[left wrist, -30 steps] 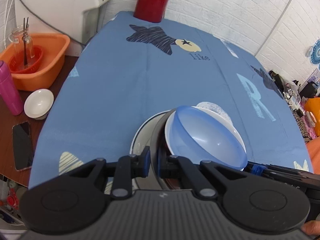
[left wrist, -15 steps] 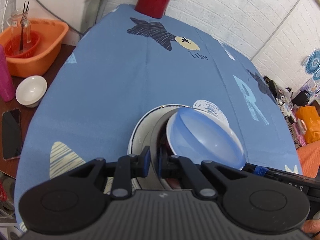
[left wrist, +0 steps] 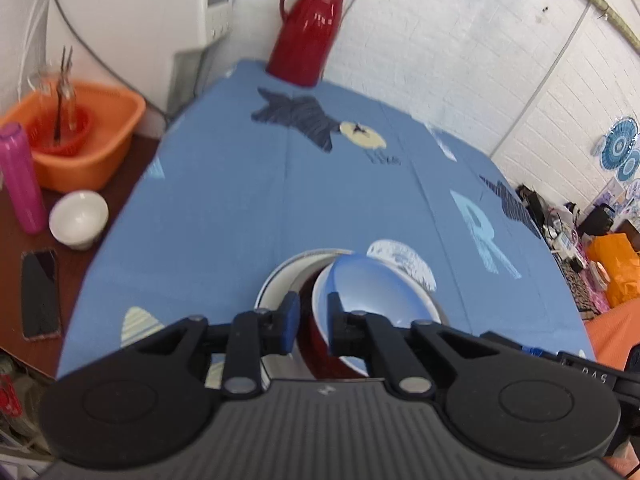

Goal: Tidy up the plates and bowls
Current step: 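Open the left tool and release the bowls onto the plates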

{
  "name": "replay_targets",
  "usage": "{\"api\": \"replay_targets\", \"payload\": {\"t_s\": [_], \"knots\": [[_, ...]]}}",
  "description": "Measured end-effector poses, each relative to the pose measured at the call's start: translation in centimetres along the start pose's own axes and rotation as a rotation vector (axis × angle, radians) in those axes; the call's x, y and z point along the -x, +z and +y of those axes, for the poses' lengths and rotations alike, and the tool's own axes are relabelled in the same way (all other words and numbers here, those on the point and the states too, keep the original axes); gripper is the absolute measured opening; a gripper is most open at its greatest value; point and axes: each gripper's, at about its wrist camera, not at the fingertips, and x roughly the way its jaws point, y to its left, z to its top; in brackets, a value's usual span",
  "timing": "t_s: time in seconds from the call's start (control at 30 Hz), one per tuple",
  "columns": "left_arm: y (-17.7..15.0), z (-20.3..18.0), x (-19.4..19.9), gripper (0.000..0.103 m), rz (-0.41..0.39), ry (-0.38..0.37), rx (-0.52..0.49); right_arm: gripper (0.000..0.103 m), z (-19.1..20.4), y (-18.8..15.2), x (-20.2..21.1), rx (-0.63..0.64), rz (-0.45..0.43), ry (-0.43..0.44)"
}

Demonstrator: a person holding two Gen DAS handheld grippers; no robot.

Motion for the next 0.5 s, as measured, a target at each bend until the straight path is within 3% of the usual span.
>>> {"api": "replay_targets", "payload": {"t_s": [0.03, 0.07, 0.27, 0.5], "knots": [[0.0, -0.5, 0.5, 0.029, -0.025, 0.015, -0.012, 0.011, -0.3, -0.2, 0.3, -0.021, -0.01, 0.002], [0.0, -1.1, 0.9, 0.055, -0.052, 0.017, -0.026, 0.012, -0.5, -0.4, 0.6, -0.033, -0.024, 0.003], [-0.6, -6.6, 3.0, 0.054, -0.194, -0.017, -0.147, 0.014, -2.8, -1.0, 2.8, -0.097, -0.122, -0.035], [-2.3, -13.2, -0.3, 0.061, -0.187, -0.126, -0.165, 0.016, -6.4, -1.8, 4.9, -0.171, -0.184, -0.076]]}}
